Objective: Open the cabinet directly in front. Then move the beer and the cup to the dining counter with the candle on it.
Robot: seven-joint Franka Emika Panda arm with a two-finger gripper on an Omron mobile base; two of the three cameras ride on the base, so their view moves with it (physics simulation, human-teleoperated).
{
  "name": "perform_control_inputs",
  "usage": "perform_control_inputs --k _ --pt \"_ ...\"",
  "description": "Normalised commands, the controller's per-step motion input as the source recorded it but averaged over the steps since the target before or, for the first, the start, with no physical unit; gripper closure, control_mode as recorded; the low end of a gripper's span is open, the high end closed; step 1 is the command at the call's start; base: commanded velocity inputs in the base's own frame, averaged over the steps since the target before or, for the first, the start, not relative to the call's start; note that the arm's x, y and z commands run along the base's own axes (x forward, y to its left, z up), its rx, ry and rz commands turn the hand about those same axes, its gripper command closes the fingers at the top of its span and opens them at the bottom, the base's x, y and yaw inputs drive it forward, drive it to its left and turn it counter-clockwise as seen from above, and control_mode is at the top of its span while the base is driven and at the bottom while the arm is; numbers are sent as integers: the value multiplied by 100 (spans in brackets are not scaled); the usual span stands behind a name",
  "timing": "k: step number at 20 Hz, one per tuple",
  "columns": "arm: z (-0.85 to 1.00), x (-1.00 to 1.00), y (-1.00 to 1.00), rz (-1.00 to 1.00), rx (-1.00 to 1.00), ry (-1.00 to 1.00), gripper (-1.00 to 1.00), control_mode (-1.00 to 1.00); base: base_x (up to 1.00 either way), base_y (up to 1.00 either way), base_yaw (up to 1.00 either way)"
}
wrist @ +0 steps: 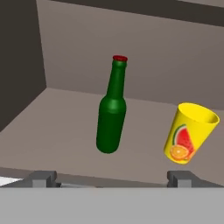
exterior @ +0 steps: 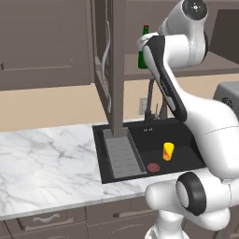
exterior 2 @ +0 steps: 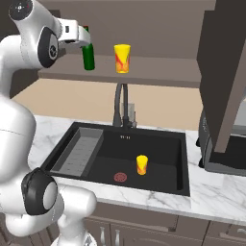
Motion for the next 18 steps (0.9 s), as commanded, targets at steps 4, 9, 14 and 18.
perform_control_inputs --k 4,9,14,18 --pt "0 25 0 -4 0 0 -100 -100 0 0 0" --pt "-1 31 0 0 0 -1 -100 -100 0 0 0" --pt "-3 29 0 0 0 0 -100 -100 0 0 0" --pt "-3 28 0 0 0 0 -100 -100 0 0 0"
